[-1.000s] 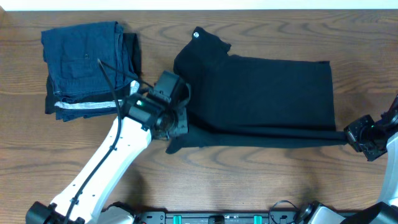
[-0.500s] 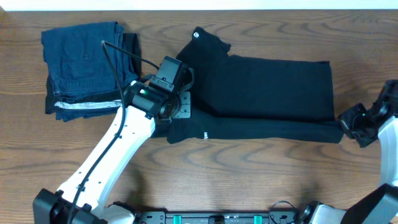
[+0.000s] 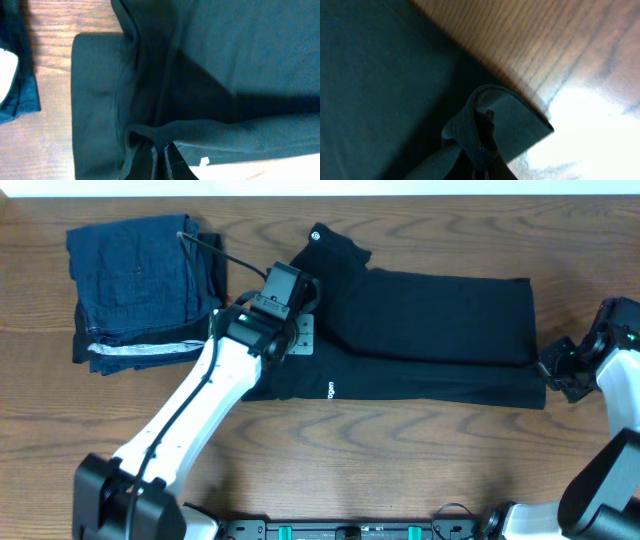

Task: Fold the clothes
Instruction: 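Lay the folded hem down near the collar and release both grippers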

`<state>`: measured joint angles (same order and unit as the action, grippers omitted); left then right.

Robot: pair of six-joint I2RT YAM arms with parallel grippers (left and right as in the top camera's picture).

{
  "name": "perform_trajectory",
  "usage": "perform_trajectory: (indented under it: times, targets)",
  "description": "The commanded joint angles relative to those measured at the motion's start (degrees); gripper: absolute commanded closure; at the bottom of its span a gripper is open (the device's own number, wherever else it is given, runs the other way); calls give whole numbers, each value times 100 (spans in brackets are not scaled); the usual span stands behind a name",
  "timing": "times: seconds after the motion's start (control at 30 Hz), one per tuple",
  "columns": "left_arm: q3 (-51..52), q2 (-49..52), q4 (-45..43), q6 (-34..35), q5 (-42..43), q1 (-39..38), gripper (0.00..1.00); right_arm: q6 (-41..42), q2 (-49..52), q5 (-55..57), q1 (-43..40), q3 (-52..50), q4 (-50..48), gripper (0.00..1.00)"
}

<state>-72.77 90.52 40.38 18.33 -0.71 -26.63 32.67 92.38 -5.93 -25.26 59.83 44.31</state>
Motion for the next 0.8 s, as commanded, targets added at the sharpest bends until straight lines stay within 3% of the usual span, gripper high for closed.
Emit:
perform_trajectory:
  times: [0.0,0.3,0.77]
  targets:
    - [-138,306,-216,-129,-245,37,94,44,188,144,59,33,-140,99]
    - [-138,815,-680,-142,-933,48,94,46,629,138,66,33,-702,99]
    - [-133,986,-931,-160,-986,170,94,-15,713,492,640,33,-1241,99]
